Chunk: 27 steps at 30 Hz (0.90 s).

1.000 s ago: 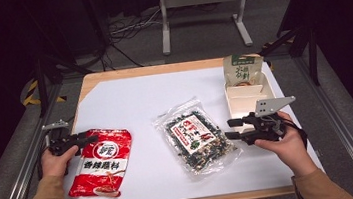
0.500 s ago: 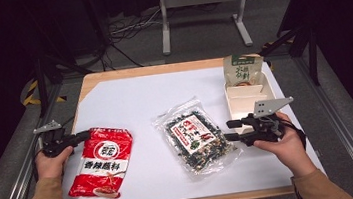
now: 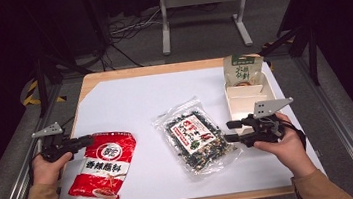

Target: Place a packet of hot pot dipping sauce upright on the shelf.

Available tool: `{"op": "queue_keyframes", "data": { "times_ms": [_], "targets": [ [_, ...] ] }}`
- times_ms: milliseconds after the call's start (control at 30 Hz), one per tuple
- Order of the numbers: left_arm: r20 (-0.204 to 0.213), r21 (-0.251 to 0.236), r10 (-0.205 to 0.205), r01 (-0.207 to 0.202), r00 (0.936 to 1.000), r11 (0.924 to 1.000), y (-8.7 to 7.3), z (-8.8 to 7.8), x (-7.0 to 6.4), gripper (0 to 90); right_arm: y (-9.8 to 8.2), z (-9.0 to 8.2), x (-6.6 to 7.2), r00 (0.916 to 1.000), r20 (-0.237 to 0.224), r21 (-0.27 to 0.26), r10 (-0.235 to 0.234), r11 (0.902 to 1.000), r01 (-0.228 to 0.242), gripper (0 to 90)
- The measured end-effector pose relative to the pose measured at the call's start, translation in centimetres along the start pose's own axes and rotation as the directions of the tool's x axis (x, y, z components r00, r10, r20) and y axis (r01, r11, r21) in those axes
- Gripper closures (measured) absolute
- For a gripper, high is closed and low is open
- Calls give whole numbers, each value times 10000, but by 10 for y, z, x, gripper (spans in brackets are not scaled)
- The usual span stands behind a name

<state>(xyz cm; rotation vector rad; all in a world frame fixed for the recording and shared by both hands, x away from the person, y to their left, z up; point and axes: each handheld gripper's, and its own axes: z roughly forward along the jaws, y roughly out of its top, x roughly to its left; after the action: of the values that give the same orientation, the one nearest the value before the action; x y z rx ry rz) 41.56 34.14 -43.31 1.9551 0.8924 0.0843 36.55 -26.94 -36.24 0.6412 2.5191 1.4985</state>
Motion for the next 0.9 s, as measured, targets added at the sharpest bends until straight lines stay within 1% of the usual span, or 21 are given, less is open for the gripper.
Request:
{"op": "queue_keyframes", "data": {
  "times_ms": [67,100,167,200,233,267,300,333,367,467,500,533,600,633,733,800,833,900],
  "targets": [
    [-11,88,60,-60,10000,9999,0,1,-2,728,0,0,0,10000,-8,6,6,10000,-6,495],
    [42,261,235,-236,9997,9994,1,3,-4,728,0,0,0,10000,-17,15,20,10000,-20,495],
    [46,454,296,-298,9996,9985,0,6,-5,710,0,0,0,10000,-20,16,4,10000,-4,492],
    [46,454,296,-298,9996,9985,0,6,-5,699,0,0,0,10000,-20,16,4,10000,-4,492],
    [45,693,389,-391,9992,9968,-1,10,-6,693,0,0,1,10000,-30,13,-24,10000,24,490],
    [45,693,389,-391,9992,9968,-1,10,-6,691,0,0,1,10000,-30,13,-24,10000,24,490],
    [64,758,400,-403,9992,9963,-2,12,-6,692,0,0,1,10000,-40,15,-22,10000,22,488],
    [69,938,346,-351,9994,9950,-3,15,-7,695,0,0,1,10000,-44,14,-17,10000,17,488],
    [69,938,346,-351,9994,9950,-3,15,-7,696,0,0,1,10000,-44,14,-17,10000,17,488],
    [-119,1428,503,-481,9987,9886,-4,22,-7,701,-1,1,1,10000,-48,18,-5,10000,5,485],
    [-225,1622,548,-505,9982,9855,-5,24,-7,724,-1,1,1,10000,-58,10,-3,10000,3,484],
    [-286,1665,627,-571,9976,9844,-5,26,-7,740,-1,1,1,10000,-56,9,-8,10000,8,484],
    [-298,1629,515,-460,9982,9856,-5,27,-6,776,-1,1,1,10000,-66,12,-4,10000,4,483],
    [-338,1540,413,-356,9986,9874,-5,26,-6,789,-1,1,1,10000,-66,14,-6,10000,6,483],
    [-323,1429,442,-392,9985,9890,-4,25,-5,810,-1,1,1,10000,-64,25,10,10000,-10,483],
    [-292,1358,428,-385,9987,9900,-3,23,-5,842,-1,2,1,10000,-55,23,23,10000,-23,483],
    [-280,1316,346,-306,9990,9908,-3,22,-5,857,-1,2,1,10000,-53,19,6,10000,-6,485],
    [-256,1261,365,-330,9990,9915,-1,20,-5,875,-1,2,1,10000,-87,13,-13,10000,13,491]
  ]
}}
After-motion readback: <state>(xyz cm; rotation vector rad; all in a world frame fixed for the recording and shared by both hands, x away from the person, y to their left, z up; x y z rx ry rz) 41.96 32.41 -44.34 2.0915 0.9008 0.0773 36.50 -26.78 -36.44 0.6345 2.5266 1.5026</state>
